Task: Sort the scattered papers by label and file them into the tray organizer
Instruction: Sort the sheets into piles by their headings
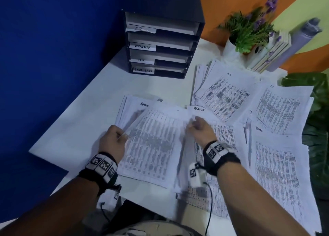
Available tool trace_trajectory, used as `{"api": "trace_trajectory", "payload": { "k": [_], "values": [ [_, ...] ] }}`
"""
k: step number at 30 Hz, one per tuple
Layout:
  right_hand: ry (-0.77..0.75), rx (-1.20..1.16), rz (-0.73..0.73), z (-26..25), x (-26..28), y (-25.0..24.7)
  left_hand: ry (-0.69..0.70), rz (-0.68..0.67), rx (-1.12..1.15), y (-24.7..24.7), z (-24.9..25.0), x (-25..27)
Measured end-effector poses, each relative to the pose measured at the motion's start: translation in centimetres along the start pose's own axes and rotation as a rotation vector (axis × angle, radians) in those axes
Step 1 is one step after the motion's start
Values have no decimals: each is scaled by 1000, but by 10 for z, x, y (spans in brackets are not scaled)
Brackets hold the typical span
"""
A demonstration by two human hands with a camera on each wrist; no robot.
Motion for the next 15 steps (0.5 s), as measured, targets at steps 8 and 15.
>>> {"api": "trace_trajectory", "payload": {
  "k": [8,15],
  "values": [
    [181,-90,119,42,26,24,-25,-80,-259,15,-20,-14],
    [178,83,135,33,47,15,-65,-140,-379,8,-42,-16]
  ]
}}
Point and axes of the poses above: each hand's wrist, its own x-axis away from the middle knuckle, its own y-axis out of the palm, z = x × y, the point moved 10 cm from there along -x, towards the middle knuckle, and after that the axes turned 11 degrees about -z, right-handed, at the moved point
